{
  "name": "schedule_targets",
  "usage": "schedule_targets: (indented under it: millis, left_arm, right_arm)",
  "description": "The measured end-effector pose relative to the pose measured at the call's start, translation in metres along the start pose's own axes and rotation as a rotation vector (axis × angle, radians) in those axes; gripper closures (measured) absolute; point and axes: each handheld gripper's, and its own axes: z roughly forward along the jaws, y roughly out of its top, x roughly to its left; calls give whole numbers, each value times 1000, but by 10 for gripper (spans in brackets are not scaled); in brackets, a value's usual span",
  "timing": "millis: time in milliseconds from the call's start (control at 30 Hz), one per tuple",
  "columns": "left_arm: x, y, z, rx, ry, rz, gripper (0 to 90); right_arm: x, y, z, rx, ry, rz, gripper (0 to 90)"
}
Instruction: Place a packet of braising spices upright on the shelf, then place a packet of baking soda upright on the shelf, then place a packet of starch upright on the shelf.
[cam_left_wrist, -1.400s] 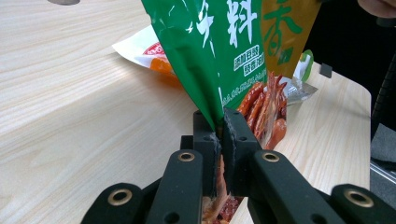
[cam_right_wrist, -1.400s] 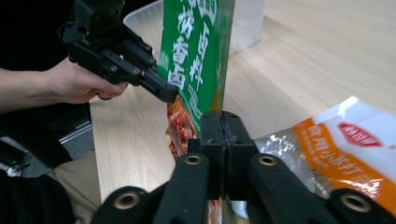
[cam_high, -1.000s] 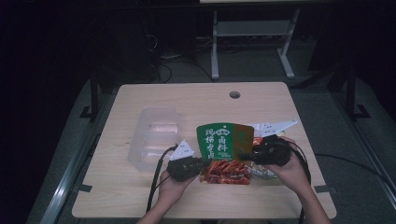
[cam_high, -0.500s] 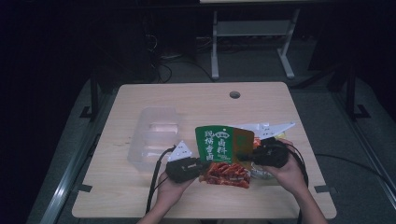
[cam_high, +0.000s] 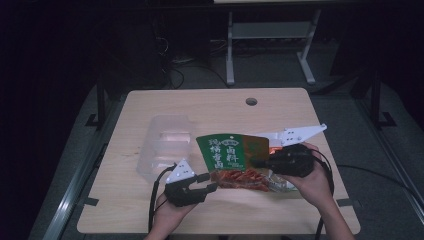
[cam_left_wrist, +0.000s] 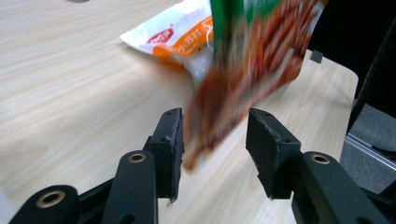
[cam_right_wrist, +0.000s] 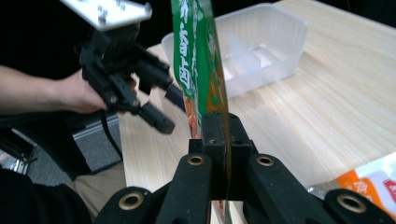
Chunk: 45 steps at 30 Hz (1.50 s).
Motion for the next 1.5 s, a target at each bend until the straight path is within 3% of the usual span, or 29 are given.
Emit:
schedule_targets:
  millis: [167, 400, 567, 767, 1067, 1500]
  left_arm:
    - [1, -7, -4, 2, -9, -5, 545]
    - [0, -6, -3, -1, -7, 38, 509]
    - [-1, -7, -1, -6, 25, 77, 393]
    - [1, -8, 4, 5, 4, 71, 302]
    - [-4, -9, 8, 18, -8, 96, 283]
    - [-6, -9, 8, 23, -12, 105, 273]
  right_arm:
    - [-2, 14, -2, 0, -34, 4, 899]
    - [-11, 26, 3, 17, -75, 20, 899]
    - [-24, 29, 8, 18, -77, 43, 899]
    - [-29, 37, 13, 32, -92, 37, 899]
    - [-34, 48, 31, 40, -88, 31, 899]
    - [-28, 61, 34, 46, -85, -3, 899]
